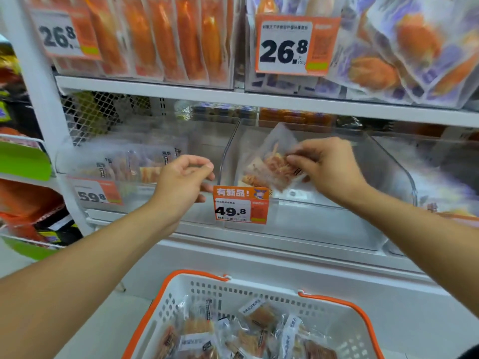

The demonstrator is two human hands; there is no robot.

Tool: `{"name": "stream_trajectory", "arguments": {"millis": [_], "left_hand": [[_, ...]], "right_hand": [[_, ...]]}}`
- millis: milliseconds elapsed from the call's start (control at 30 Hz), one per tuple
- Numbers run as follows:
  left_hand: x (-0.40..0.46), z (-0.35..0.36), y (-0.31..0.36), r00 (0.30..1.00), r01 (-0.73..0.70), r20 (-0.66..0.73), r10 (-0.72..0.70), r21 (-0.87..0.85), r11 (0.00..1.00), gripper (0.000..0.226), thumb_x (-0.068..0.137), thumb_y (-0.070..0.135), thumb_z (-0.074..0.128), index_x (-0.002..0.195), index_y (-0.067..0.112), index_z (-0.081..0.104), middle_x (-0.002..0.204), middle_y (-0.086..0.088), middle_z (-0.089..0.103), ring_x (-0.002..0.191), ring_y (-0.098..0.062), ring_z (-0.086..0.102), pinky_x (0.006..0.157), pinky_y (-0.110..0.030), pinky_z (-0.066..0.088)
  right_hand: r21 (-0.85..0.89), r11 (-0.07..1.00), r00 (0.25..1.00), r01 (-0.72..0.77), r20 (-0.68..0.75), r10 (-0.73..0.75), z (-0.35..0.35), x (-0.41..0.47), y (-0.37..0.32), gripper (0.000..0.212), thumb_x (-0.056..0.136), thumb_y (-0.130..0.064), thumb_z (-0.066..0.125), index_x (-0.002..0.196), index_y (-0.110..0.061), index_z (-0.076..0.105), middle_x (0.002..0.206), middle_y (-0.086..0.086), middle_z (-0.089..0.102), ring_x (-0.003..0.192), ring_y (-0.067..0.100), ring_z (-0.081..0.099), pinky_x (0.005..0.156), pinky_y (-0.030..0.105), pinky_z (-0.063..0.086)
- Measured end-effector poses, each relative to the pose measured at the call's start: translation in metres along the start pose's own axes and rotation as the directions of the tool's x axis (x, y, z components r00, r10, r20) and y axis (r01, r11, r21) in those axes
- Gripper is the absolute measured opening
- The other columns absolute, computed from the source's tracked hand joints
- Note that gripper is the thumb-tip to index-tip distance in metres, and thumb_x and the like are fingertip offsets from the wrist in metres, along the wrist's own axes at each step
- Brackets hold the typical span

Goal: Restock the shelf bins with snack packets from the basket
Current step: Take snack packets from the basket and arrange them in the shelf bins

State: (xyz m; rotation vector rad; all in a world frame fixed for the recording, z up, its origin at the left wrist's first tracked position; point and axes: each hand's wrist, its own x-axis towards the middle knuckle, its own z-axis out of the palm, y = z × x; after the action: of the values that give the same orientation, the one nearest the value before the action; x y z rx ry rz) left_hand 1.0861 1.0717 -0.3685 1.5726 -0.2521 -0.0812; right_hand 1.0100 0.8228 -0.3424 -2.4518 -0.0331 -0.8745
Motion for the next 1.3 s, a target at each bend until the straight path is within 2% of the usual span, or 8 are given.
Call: {"name": "stream_trajectory", "arguments": {"millis": [200, 467, 700, 900, 967, 1067, 1200, 1300], "left_hand": [[0.002, 0.006, -0.006, 1.0, 0.0, 0.017, 0.0, 0.057, 0.998, 0.006, 0.097, 0.015, 0.06, 0.094, 0.017, 0.064, 0.076, -0.002, 0.067, 0.058, -0.012, 0.059, 0.046, -0.022, 0.044], [0.002, 0.006, -0.007, 0.999, -0.043, 0.022, 0.042, 0.079, 0.996, 0.003, 0.096, 0.016, 0.061, 0.095, 0.016, 0.063, 0.076, -0.002, 0.066, 0.055, -0.01, 0.057, 0.045, -0.022, 0.043], [0.007, 0.005, -0.013, 0.976, -0.215, 0.013, 0.216, 0.199, 0.956, 0.015, 0.091, 0.027, 0.068, 0.082, 0.02, 0.058, 0.061, 0.006, 0.051, 0.051, -0.008, 0.045, 0.054, -0.025, 0.039], [-0.015, 0.006, -0.014, 0.812, -0.578, 0.342, 0.473, 0.357, 0.734, 0.027, 0.088, 0.022, 0.071, 0.067, 0.014, 0.056, 0.05, -0.007, 0.045, 0.047, -0.007, 0.035, 0.05, -0.016, 0.032], [-0.019, 0.006, -0.021, 0.767, -0.628, 0.468, 0.439, 0.409, 0.662, 0.029, 0.085, 0.024, 0.073, 0.063, 0.018, 0.056, 0.048, 0.002, 0.045, 0.046, -0.009, 0.038, 0.049, -0.018, 0.033], [-0.028, 0.011, -0.027, 0.781, -0.609, 0.581, 0.229, 0.624, 0.489, 0.036, 0.079, 0.039, 0.073, 0.057, 0.017, 0.054, 0.048, 0.004, 0.051, 0.049, -0.01, 0.05, 0.051, -0.027, 0.043], [-0.033, 0.002, -0.019, 0.882, -0.223, 0.292, -0.369, 0.95, 0.218, 0.049, 0.082, 0.053, 0.068, 0.059, 0.01, 0.058, 0.047, -0.001, 0.062, 0.047, -0.019, 0.063, 0.054, -0.027, 0.054], [-0.022, -0.012, -0.016, 0.888, -0.145, 0.232, -0.397, 0.961, 0.235, 0.05, 0.08, 0.058, 0.07, 0.079, 0.008, 0.066, 0.055, -0.004, 0.068, 0.048, -0.017, 0.065, 0.049, -0.023, 0.05]], "right_hand": [[-0.17, 0.985, 0.954, -0.009, 0.294, 0.059, 0.055, 0.018, 0.007, 0.011, 0.088, -0.019, 0.073, 0.082, -0.012, 0.079, 0.074, 0.001, 0.075, 0.061, 0.005, 0.063, 0.073, 0.038, 0.057], [-0.154, 0.982, 0.958, -0.113, 0.244, 0.148, 0.065, 0.03, 0.008, 0.012, 0.088, -0.021, 0.075, 0.09, -0.01, 0.077, 0.085, 0.005, 0.074, 0.07, 0.013, 0.067, 0.075, 0.043, 0.059], [-0.228, 0.971, 0.981, -0.068, 0.163, 0.107, 0.055, 0.022, 0.009, 0.045, 0.082, -0.039, 0.079, 0.12, -0.019, 0.066, 0.118, 0.001, 0.069, 0.106, 0.02, 0.064, 0.09, 0.043, 0.055], [-0.288, 0.955, 0.988, 0.074, -0.11, -0.11, 0.028, -0.002, -0.015, 0.024, 0.089, -0.04, 0.069, 0.091, -0.019, 0.058, 0.091, -0.005, 0.053, 0.074, 0.013, 0.051, 0.066, 0.032, 0.047], [-0.208, 0.965, 0.974, 0.16, -0.126, -0.189, 0.019, -0.026, -0.028, 0.026, 0.092, -0.033, 0.063, 0.074, -0.02, 0.049, 0.071, -0.009, 0.045, 0.063, 0.012, 0.043, 0.058, 0.031, 0.037], [-0.104, 0.965, 0.965, 0.242, 0.133, -0.228, 0.019, -0.068, -0.034, 0.037, 0.09, -0.029, 0.052, 0.058, -0.021, 0.037, 0.051, -0.006, 0.033, 0.05, 0.016, 0.033, 0.049, 0.035, 0.032], [-0.219, 0.963, 0.898, 0.155, 0.438, -0.045, 0.028, -0.104, -0.012, 0.029, 0.078, -0.035, 0.048, 0.054, -0.018, 0.046, 0.048, -0.001, 0.044, 0.047, 0.02, 0.042, 0.051, 0.036, 0.045], [-0.261, 0.965, 0.842, 0.036, 0.527, 0.112, 0.027, -0.107, -0.003, 0.021, 0.074, -0.038, 0.051, 0.064, -0.021, 0.058, 0.057, -0.007, 0.056, 0.056, 0.012, 0.051, 0.057, 0.031, 0.047]]}}
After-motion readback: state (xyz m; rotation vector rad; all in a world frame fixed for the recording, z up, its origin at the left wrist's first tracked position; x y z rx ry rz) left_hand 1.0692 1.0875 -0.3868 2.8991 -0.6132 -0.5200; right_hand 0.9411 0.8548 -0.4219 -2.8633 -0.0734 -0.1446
